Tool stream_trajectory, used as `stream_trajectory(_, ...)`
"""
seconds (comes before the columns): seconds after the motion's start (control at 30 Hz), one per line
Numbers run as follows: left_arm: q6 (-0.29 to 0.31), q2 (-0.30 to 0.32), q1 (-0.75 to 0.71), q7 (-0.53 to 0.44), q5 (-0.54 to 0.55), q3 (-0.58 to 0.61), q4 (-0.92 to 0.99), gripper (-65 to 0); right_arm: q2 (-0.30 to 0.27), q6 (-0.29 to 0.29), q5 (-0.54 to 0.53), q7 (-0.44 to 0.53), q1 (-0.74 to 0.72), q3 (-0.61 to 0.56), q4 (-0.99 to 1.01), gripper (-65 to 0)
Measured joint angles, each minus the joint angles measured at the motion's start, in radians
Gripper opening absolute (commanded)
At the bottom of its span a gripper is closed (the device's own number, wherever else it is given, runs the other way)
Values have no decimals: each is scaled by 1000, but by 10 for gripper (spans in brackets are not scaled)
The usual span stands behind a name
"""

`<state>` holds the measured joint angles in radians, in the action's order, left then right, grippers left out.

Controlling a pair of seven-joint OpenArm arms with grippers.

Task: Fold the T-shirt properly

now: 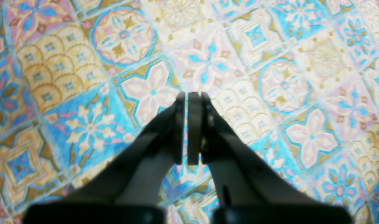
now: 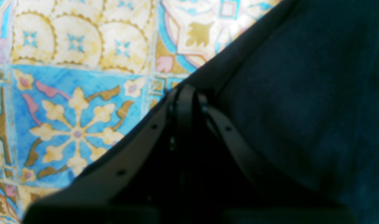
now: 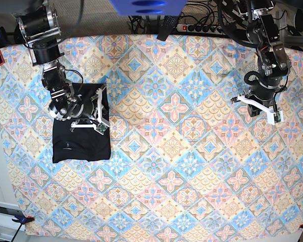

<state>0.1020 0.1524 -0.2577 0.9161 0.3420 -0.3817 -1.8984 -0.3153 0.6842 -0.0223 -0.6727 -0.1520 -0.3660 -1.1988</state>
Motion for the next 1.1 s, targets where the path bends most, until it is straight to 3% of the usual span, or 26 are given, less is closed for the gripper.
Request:
stream_trajectory(0.27,0,0,-16,2,-1,2,-23,-649,5,19,16,-99,104,34,-277,-647)
stream_trajectory(0.53,7,14,-134,111,4,-4,-151,-649,2,14,18,-185,435,314,-689,-647)
stream_trajectory(0.73,4,45,-315,114,-2,-18,-150,-650,15,12,17,-176,710,509,-745,-648)
stream_trajectory(0.9,8,56,-440,104,14,-14,-155,-650,92,15,14,-166,854,653,-746,-648)
stream_trajectory(1.1,9,58,-609,102,10,-12,-157,-650,120,14,16,-174,1004,694,-737,-648)
